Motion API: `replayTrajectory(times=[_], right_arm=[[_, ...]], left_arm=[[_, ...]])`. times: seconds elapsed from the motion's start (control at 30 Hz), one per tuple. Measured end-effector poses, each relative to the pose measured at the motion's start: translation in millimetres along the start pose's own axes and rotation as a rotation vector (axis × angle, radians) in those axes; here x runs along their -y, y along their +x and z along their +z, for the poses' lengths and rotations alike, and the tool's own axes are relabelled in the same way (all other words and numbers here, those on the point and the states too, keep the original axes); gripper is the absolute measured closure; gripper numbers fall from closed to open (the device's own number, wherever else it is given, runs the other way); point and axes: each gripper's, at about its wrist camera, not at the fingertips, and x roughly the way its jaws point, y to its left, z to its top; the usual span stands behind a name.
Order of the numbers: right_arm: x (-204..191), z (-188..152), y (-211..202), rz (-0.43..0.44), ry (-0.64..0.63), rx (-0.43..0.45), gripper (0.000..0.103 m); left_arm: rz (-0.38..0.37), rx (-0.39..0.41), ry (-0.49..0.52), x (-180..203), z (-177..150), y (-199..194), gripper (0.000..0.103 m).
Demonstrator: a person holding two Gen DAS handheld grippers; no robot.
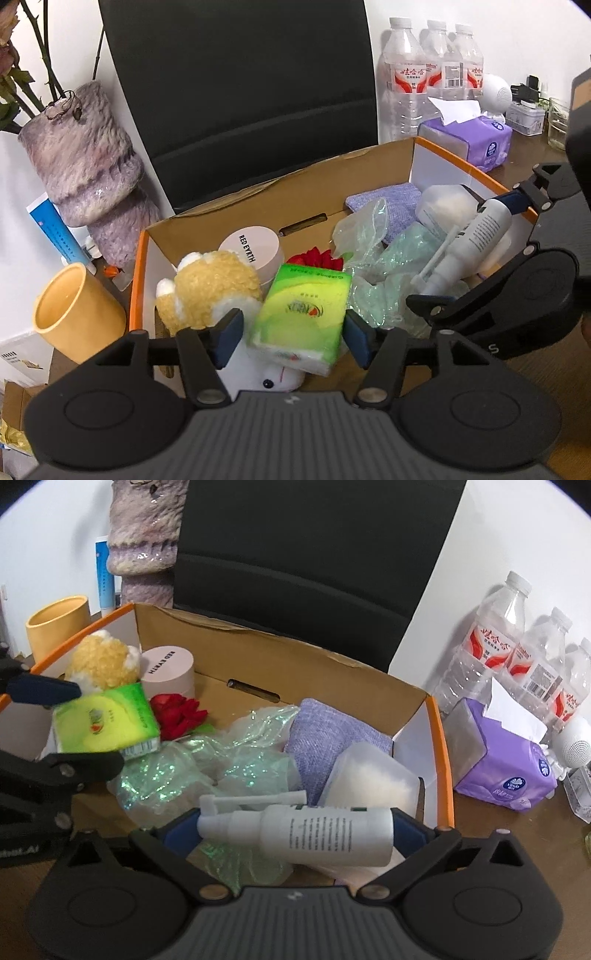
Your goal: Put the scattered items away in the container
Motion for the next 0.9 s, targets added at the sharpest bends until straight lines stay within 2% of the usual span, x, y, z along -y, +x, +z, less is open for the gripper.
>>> replayTrajectory(times=[0.03, 0.1, 0.17, 0.23, 0.27, 0.43, 0.67, 0.9], right_arm=[[1, 0, 0, 0.0, 0.0, -0.005, 0.0], [3, -1, -1, 0.001, 0.014, -0.017, 0.0], [5, -1, -3, 0.007, 0.03, -0.027, 0.0], [5, -1, -7, 0.012, 0.037, -0.03, 0.0], [5, -1, -9, 0.015, 0.038, -0.029, 0.0], [-7, -4, -27, -0.007, -0.006, -0.016, 0.0], [-14, -6, -52, -0.026, -0.014, 0.001, 0.0], [-10, -14, -77, -0.012, 0.032, 0.007, 0.0]], left_arm=[[-0.001, 0.0, -0.003, -1, 0, -1, 0.031], [0.005, -0.002, -0.025, -4, 0, -3, 0.009], [0.01, -0.004, -0.052, -9, 0, -5, 0.003], [0.006, -0.003, -0.065, -11, -1, -10, 0.003], [0.014, 0.0, -0.063, -11, -1, -13, 0.0], [0.069, -0.001, -0.056, -11, -2, -29, 0.0], [0.086, -0.001, -0.078, -15, -5, -54, 0.0], [0.088, 0.006, -0.136, -19, -15, -80, 0.0]])
